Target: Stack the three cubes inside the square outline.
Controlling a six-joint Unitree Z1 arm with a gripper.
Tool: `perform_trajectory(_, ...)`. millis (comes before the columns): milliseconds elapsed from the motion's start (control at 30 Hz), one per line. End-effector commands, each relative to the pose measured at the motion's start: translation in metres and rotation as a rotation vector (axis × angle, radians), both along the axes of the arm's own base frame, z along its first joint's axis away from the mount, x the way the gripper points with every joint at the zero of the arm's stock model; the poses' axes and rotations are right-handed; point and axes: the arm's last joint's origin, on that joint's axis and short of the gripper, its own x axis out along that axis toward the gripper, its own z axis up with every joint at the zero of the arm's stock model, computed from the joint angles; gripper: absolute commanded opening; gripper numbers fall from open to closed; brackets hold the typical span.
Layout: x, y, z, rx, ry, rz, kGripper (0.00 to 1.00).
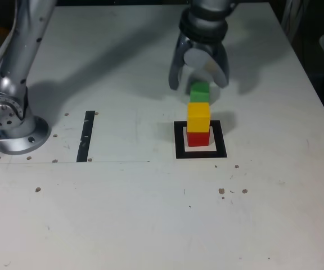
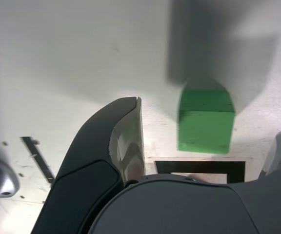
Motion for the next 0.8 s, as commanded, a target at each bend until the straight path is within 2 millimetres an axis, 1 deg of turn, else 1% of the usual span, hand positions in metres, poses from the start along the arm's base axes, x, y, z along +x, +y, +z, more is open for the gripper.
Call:
perform_trajectory(0, 0.003, 0.000, -0.005, -0.010, 0.002, -0.004, 0.87)
perform_trajectory(167, 0.006, 0.001, -0.011, -0.008, 0.013, -0.006, 0.81)
perform_trajectory(433, 0.013, 0.003, -0.021, 0.000, 0.019, -0.007, 0.57)
perform_trajectory(633, 0.015, 0.003, -0.022, 0.002, 0.021, -0.008, 0.48)
perform_trajectory(767, 0.015, 0.003, -0.022, 0.002, 0.021, -0.008, 0.38)
